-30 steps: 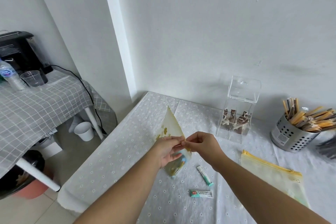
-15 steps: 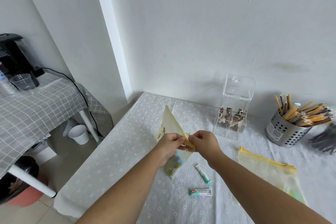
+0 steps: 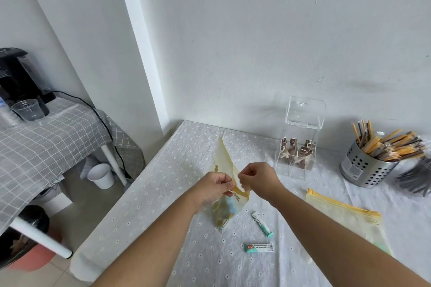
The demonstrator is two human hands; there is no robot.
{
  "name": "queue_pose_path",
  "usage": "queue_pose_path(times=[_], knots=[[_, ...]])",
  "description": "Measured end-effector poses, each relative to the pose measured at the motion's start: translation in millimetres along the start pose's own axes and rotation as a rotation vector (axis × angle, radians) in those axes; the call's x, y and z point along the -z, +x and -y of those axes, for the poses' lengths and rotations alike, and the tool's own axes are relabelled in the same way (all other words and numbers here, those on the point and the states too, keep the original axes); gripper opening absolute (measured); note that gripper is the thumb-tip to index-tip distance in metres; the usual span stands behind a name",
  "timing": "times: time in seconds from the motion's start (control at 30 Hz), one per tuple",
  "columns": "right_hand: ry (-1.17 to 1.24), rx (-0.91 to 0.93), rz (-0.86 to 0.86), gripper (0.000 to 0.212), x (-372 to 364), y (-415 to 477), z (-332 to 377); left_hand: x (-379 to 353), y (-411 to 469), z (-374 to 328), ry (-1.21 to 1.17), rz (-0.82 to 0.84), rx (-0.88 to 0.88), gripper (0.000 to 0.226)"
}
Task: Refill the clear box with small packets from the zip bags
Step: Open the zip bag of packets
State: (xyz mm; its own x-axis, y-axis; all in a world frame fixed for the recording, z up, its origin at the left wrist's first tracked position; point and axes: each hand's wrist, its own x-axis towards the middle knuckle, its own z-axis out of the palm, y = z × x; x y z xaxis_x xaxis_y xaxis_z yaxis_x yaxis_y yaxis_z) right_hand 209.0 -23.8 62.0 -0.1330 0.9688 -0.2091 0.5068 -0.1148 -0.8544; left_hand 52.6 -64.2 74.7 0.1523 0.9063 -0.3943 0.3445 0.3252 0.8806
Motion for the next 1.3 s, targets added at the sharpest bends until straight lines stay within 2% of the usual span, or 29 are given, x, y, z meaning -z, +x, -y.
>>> queue_pose_path(times=[0.1,0.23,0.4,0.47,0.53,0.63,0.8,0.9,1.0,1.13,1.3], knots=[[-0.088,-0.042,-0.072,0.01,12.4,2.2,-5.1,12.4,-4.6,2.8,0.025,0.045,0.034,0.016],[-0.131,0.024,0.03,0.011,12.4,-2.7,-1.9,20.4,-8.0,-0.3,0.108,0.071,0.087,0.018],[-0.022,0.099,0.032,0.014,-4.7,-5.5,13.4,9.9,-2.1,-1.8,0.228,-0.159,0.013,0.019],[-0.006,0.112,0.023,0.014,-5.6,-6.1,16.0,10.0,1.0,0.2,0.301,-0.301,-0.03,0.02],[-0.003,0.113,0.019,0.014,-4.7,-7.9,16.9,12.6,1.2,-1.4,0.389,-0.446,-0.076,0.011],[-0.032,0.102,0.008,0.018,-3.3,-10.3,17.3,17.9,1.0,-4.7,0.463,-0.525,-0.142,0.006],[-0.144,0.009,-0.091,0.014,12.2,-6.3,12.1,34.4,0.2,-4.1,0.486,-0.689,-0.126,0.012],[-0.203,-0.003,-0.036,0.008,12.8,-6.3,12.9,33.1,-2.9,-5.4,0.522,-0.593,-0.177,0.014],[-0.261,0.097,-0.064,0.012,3.4,-3.5,19.2,23.2,-7.2,-8.4,0.613,-0.497,-0.248,0.01],[-0.175,0.182,-0.185,0.007,-0.4,4.2,26.8,19.6,-9.5,-9.2,0.672,-0.48,-0.271,0.004],[-0.138,0.199,-0.127,0.009,-4.6,-0.1,24.9,12.7,-1.7,-14.9,0.656,-0.483,-0.258,0.016]])
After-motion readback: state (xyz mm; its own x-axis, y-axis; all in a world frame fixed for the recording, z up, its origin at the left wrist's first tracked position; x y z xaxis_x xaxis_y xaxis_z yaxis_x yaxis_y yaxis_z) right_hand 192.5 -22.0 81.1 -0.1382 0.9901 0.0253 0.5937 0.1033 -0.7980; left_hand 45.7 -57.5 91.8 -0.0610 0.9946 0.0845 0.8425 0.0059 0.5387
